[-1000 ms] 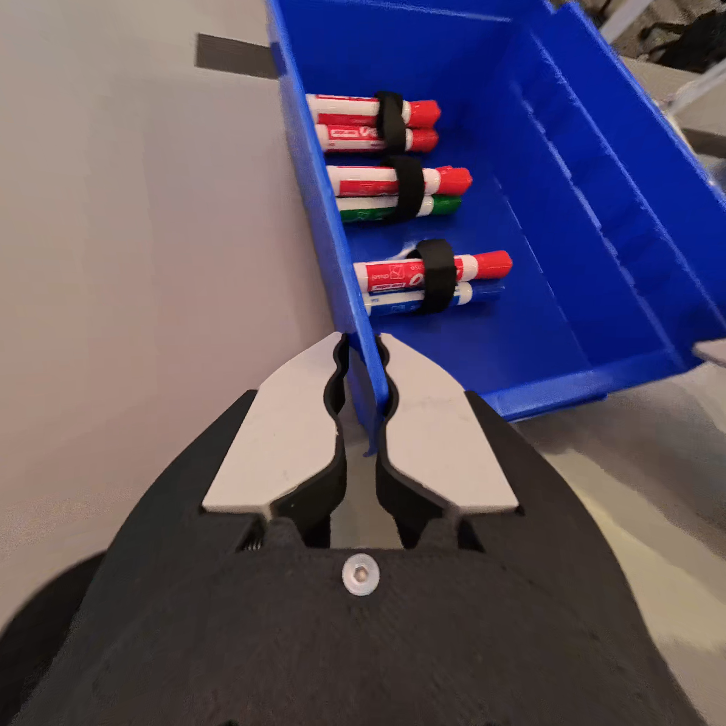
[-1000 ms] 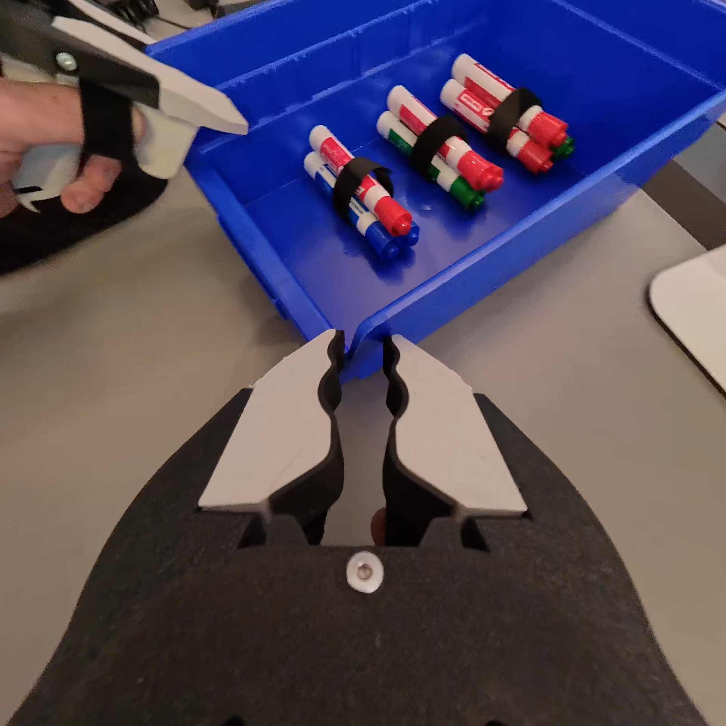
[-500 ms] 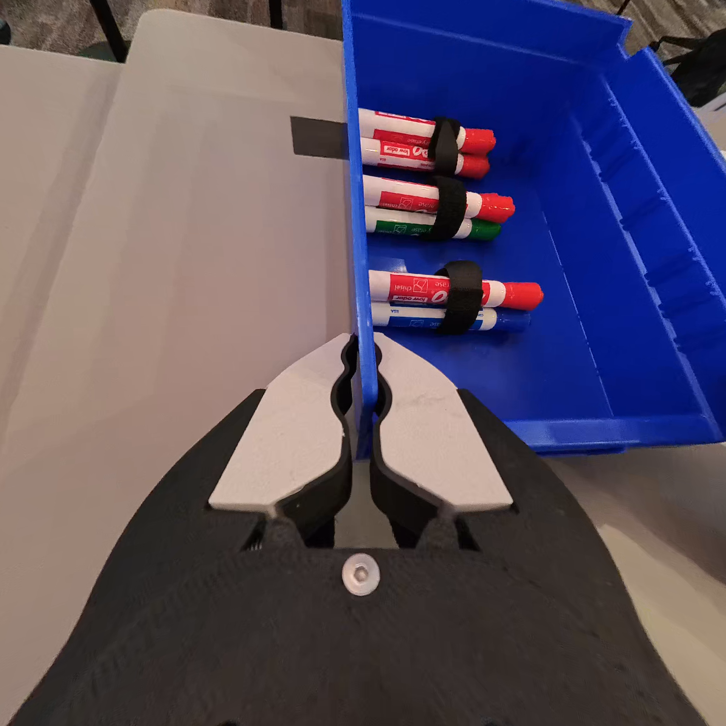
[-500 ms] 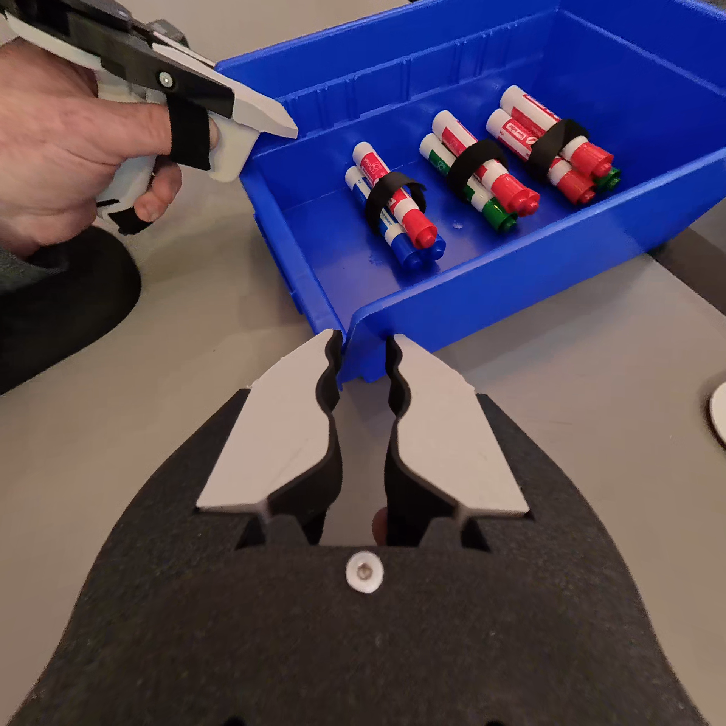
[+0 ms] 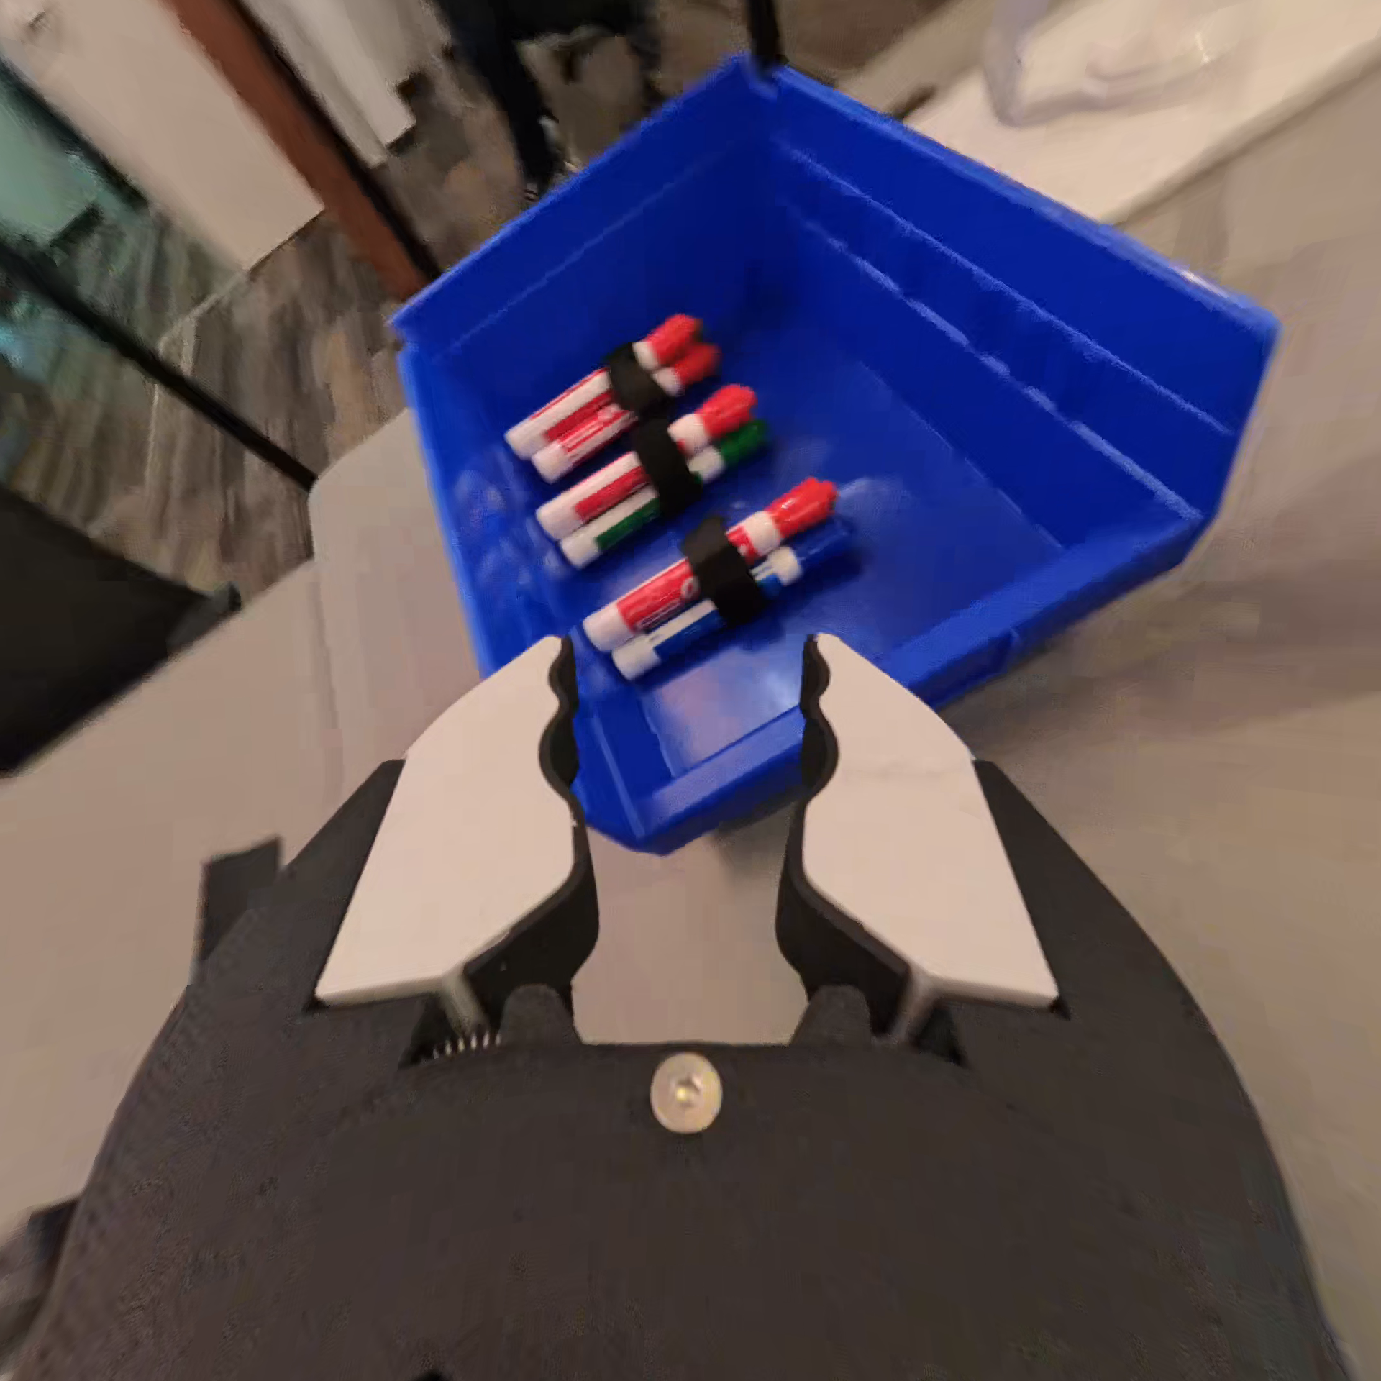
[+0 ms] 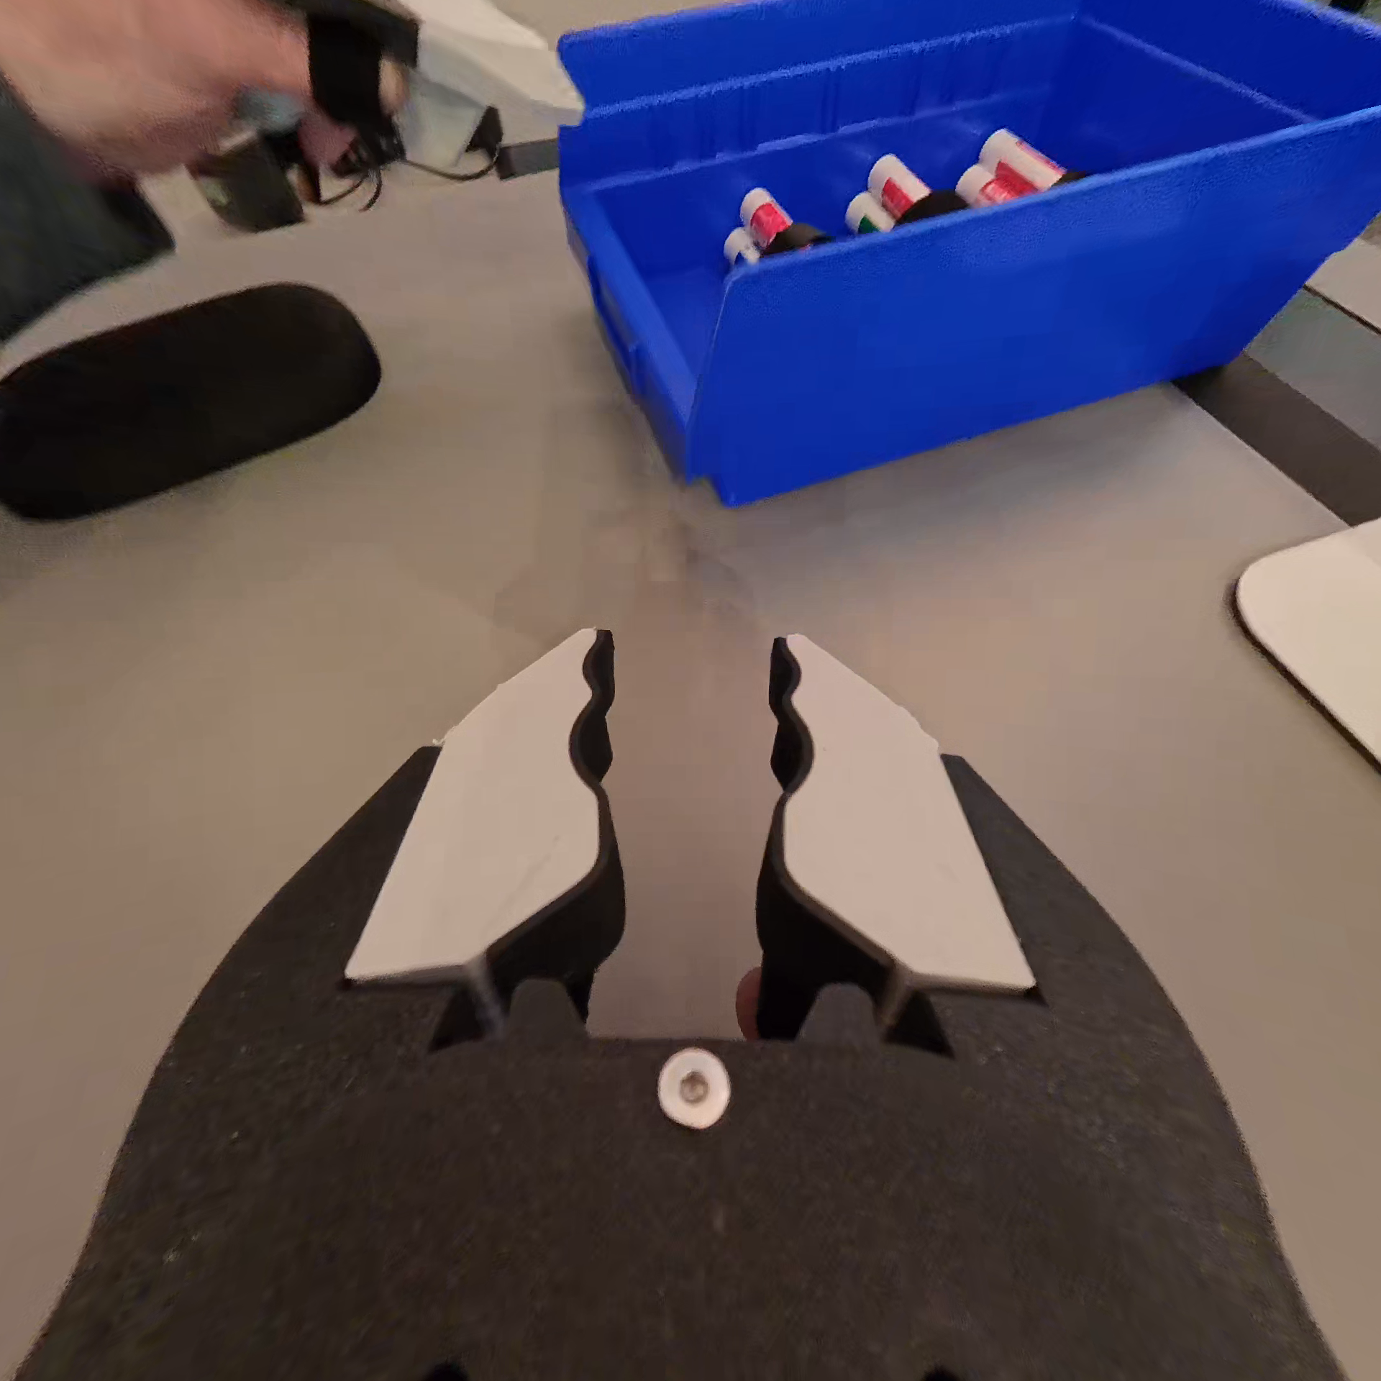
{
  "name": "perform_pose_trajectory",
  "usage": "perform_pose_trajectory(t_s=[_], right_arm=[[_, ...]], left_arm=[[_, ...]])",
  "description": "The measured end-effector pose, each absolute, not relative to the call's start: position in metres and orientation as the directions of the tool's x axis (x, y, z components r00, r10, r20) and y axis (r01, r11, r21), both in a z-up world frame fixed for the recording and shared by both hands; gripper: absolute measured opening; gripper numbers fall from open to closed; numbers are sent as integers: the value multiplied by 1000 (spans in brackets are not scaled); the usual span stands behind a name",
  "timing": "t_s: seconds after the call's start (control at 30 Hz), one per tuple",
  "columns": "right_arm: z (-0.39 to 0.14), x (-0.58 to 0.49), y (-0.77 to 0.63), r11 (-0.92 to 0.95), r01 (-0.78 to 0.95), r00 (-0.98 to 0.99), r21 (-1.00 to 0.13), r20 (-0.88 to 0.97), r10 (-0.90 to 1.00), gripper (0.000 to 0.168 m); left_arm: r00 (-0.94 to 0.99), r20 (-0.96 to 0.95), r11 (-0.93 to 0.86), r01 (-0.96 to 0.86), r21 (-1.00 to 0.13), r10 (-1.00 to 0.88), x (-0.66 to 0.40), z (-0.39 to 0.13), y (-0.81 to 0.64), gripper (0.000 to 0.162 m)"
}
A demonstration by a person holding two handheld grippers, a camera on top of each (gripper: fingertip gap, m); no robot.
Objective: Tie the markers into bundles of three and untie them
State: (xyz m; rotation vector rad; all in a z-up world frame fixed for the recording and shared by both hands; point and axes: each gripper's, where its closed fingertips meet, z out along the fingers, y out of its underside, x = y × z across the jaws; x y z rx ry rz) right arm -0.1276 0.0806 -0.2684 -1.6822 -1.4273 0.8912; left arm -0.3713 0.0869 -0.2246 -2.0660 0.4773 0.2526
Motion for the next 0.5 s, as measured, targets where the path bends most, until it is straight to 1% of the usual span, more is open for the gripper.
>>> perform_pose_trajectory(t_s=[0.07, 0.13, 0.2, 0.27, 0.33, 0.37, 0.4, 0.5], right_arm=[[-276, -113, 76, -71, 487, 121, -870, -13, 993, 39], [-283, -102, 73, -46, 488, 108, -872, 8, 994, 37], [-289, -96, 71, -49, 495, 99, -868, 0, 995, 37], [-289, -95, 69, -47, 495, 80, -868, -8, 997, 36], [-290, -96, 67, -45, 500, 62, -865, -16, 998, 36], [-290, -96, 65, -37, 501, 54, -865, -11, 998, 36], [-290, -96, 65, -29, 503, 51, -864, -4, 999, 36], [-292, -96, 63, -22, 513, 42, -858, 0, 999, 35]], left_arm=[[811, -470, -499, -584, -640, -348, -357, -227, 100, 61], [723, -513, -500, -690, -522, -463, -349, -228, 118, 61], [620, -513, -493, -784, -377, -594, -348, -239, 133, 57], [537, -492, -498, -839, -220, -686, -360, -255, 147, 65], [476, -428, -488, -868, -90, -768, -373, -271, 153, 64], [464, -416, -500, -866, -26, -782, -383, -278, 158, 68], [440, -397, -486, -873, 19, -805, -387, -285, 161, 64], [398, -343, -470, -868, 160, -851, -397, -308, 162, 63]])
